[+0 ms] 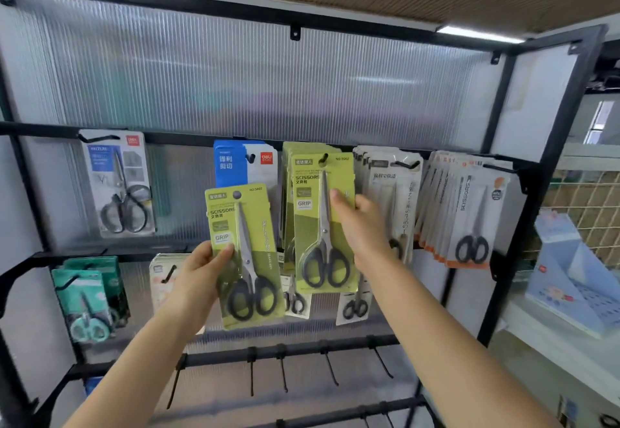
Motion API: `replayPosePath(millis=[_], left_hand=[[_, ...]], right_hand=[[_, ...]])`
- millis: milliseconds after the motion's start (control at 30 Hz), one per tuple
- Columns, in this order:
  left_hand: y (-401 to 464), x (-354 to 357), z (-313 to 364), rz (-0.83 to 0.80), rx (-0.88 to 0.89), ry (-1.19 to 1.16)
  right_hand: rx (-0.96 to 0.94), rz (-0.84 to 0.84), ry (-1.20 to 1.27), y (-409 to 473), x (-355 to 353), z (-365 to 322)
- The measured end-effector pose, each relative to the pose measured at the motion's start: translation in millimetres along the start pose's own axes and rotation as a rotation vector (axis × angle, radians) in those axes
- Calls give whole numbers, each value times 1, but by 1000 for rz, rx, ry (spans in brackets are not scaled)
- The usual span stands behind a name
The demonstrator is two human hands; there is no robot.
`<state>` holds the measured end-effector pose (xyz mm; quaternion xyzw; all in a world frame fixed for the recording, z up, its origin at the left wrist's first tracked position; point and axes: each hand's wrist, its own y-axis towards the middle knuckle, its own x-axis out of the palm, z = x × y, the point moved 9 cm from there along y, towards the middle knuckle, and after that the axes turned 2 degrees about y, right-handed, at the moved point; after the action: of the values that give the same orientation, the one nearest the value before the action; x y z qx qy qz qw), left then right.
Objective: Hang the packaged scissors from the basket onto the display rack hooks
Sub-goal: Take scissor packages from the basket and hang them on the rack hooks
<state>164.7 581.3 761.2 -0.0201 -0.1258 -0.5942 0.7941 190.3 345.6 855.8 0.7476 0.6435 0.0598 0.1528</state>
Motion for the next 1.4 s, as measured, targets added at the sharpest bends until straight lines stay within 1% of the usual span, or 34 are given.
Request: replayPosePath(millis=[100,167,233,333,567,633,700,767,833,900,967,1067,1167,1267,1400], left_hand=[[-1,-1,-1,10,2,-2],[-3,-1,-1,4,2,5],[-4,-1,-1,5,0,0],[-7,-1,1,8,8,4],[-15,9,14,-11,45,37],[-18,16,21,-23,75,39],[-21,22,28,-42,96,25],[-23,30,35,-73,103,-14],[-24,41,39,-111,93,-61],[-26,57,44,-161,93,-91],[-29,73,47,-205,95,-99],[-29,91,48,-228,102,-77],[-24,97,44,-223,83,-30],[-22,99,36,-232,61,62],[-19,94,33,-185,78,193]], right_hand=[[-31,27,-76,11,2,-1],[-114,41,-182,20,4,-3],[-206,98,-311,28,2,-5],[-290,135,-480,32,2,-5],[-370,139,-642,36,-3,-10],[-428,193,-580,33,-16,-19],[-505,226,-425,25,-29,-34],[-538,133,-233,19,-31,-49],[-510,-21,-113,13,-24,-61],[-464,-155,-93,10,-13,-67],[-461,-219,-141,8,-5,-72],[-498,-200,-183,11,-5,-76],[-460,-136,-166,21,-14,-73],[-425,-116,-157,29,-18,-70],[-379,-75,-139,42,-20,-64]])
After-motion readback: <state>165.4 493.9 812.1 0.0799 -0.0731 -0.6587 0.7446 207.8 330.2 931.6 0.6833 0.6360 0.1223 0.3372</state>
